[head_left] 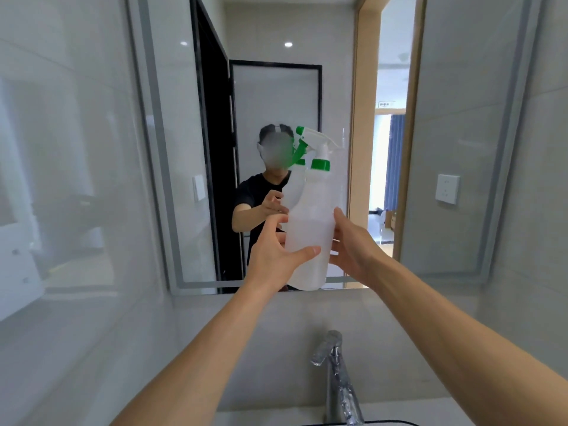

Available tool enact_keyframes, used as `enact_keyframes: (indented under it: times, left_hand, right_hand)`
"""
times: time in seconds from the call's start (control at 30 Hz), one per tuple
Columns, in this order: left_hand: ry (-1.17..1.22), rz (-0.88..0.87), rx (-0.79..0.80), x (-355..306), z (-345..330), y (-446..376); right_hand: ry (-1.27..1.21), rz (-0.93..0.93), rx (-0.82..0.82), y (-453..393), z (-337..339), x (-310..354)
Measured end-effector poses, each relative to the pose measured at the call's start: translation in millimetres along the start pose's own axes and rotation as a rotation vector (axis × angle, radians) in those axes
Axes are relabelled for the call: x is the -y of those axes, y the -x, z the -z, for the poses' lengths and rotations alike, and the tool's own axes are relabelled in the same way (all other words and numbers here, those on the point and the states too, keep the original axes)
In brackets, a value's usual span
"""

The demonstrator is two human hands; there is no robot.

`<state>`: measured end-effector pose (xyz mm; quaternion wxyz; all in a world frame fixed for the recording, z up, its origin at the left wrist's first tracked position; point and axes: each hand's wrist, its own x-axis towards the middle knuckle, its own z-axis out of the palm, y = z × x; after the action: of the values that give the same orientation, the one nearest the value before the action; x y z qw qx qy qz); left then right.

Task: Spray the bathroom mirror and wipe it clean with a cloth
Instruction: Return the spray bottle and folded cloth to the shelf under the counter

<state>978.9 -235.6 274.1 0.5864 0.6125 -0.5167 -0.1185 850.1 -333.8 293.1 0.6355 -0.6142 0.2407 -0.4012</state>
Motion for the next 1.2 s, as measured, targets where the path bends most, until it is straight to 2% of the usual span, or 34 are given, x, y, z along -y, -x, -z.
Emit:
enact_keyframes:
  times: [0.2, 0.37, 0.57, 1.0, 1.2]
  left_hand:
    - [-0.044, 0.038, -0.057, -7.6, 1.5, 18.6]
    - [-0.132, 0.06, -0.18, -33.4, -13.7, 39.5]
    - [-0.145, 0.119, -0.337, -63.9, -41.4, 83.0]
    - [-0.292, 0.228, -0.577, -104.5, -40.2, 220.4]
    - [-0.277, 0.282, -0.666, -109.8, -36.8, 283.3]
  right_hand:
    - [-0.025, 0.02, 0.113, 7.4, -5.2, -2.7]
    - [0.017, 0.08, 0.245, 20.1, 4.4, 7.3]
    - [0.018, 0.066, 0.437, 45.2, 18.8, 20.9]
    - [0.014, 0.012, 0.654, 156.0, -12.3, -3.0]
    - [0.008, -0.008, 0.723, 211.0, -33.4, -14.1]
